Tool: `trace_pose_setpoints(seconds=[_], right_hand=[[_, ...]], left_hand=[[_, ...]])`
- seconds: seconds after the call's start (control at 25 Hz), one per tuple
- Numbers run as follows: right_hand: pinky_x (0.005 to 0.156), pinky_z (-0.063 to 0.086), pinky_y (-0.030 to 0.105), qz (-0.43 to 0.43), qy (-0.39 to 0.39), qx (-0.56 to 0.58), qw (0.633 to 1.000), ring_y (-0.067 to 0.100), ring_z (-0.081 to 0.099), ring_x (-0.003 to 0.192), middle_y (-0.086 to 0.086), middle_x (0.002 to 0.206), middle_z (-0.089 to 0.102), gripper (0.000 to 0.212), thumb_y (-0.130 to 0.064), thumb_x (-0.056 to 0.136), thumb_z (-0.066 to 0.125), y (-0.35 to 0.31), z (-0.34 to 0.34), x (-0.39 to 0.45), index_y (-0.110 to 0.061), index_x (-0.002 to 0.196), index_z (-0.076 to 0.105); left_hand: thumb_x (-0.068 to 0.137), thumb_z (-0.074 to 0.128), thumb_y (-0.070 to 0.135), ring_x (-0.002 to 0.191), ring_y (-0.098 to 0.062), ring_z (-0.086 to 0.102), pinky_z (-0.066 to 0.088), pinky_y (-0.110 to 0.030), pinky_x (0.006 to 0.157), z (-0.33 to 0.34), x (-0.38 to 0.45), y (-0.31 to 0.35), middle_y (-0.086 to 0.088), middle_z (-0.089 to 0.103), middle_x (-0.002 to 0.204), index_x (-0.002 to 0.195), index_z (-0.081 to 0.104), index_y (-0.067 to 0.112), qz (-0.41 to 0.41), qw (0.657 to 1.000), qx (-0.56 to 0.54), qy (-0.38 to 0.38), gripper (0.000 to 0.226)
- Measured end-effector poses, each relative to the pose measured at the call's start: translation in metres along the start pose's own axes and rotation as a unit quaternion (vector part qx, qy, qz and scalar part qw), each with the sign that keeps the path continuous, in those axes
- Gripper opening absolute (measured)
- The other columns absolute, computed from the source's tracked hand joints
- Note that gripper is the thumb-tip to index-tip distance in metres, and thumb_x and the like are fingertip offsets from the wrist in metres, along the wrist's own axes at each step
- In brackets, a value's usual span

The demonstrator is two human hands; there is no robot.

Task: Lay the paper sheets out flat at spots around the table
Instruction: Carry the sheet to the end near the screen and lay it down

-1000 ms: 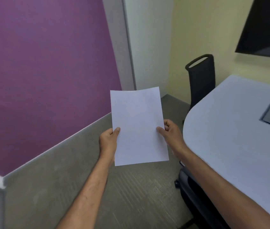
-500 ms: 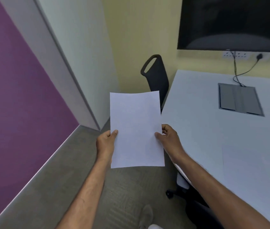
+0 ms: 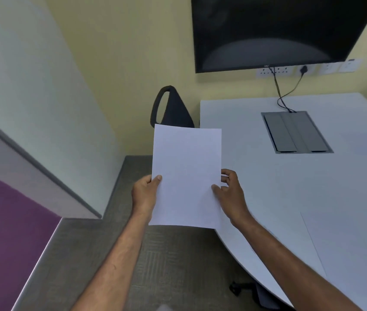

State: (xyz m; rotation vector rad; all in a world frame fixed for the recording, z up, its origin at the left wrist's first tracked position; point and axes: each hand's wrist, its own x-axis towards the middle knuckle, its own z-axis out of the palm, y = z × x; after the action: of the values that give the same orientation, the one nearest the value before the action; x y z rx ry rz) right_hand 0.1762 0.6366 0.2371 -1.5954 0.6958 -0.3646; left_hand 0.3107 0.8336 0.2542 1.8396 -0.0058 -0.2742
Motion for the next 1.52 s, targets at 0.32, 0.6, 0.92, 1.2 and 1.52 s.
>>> trace_pose_setpoints(seconds=[0.32,0.6,0.92,1.2,1.52], right_hand=[[0.068,0.05,0.015,0.055,0.16,0.007,0.986,0.008,0.067,0.094,-0.016,0.119,0.057,0.05,-0.017,0.1,0.064,0.006,0.038,0.134,-0.039,0.134,0.035],[0.088,0.055,0.029,0.064,0.304,-0.023,0.95,0.01,0.06,0.099,-0.005,0.134,0.048,0.059,-0.001,0.096,0.061,0.01,0.056,0.232,-0.035,0.142,0.043],[0.07,0.051,0.006,0.128,0.333,-0.028,0.934,0.004,0.062,0.096,-0.005,0.135,0.049,0.042,-0.011,0.103,0.056,0.059,0.043,0.34,-0.027,0.141,0.052],[0.068,0.048,0.004,0.209,0.331,-0.008,0.92,-0.003,0.061,0.096,-0.004,0.139,0.049,0.046,-0.01,0.103,0.056,0.123,0.03,0.425,-0.025,0.146,0.049],[0.088,0.057,0.033,0.256,0.292,-0.076,0.918,0.007,0.063,0.091,-0.001,0.141,0.048,0.058,-0.023,0.099,0.064,0.174,0.035,0.488,-0.025,0.152,0.04]], left_hand=[[0.098,0.066,0.031,0.065,-0.018,0.054,0.043,-0.031,0.061,0.087,0.198,0.027,-0.013,0.066,0.072,0.073,0.062,0.004,0.018,0.987,0.045,-0.155,0.037],[0.095,0.067,0.025,0.051,-0.006,0.041,0.033,-0.022,0.05,0.184,0.333,0.063,0.008,0.049,0.057,0.054,0.046,0.024,0.052,0.951,0.119,-0.282,0.046],[0.095,0.067,0.019,0.055,-0.012,0.018,0.018,-0.03,0.058,0.32,0.438,0.069,0.007,0.02,0.059,0.061,0.02,0.024,0.114,0.893,0.232,-0.369,0.058],[0.094,0.066,0.021,0.054,-0.017,0.022,0.019,-0.032,0.056,0.432,0.508,0.035,0.005,0.024,0.055,0.059,0.021,0.022,0.132,0.844,0.341,-0.393,0.058],[0.095,0.066,0.021,0.051,-0.015,0.024,0.019,-0.031,0.051,0.508,0.559,-0.01,0.005,0.026,0.053,0.057,0.024,0.02,0.167,0.781,0.406,-0.445,0.057]])
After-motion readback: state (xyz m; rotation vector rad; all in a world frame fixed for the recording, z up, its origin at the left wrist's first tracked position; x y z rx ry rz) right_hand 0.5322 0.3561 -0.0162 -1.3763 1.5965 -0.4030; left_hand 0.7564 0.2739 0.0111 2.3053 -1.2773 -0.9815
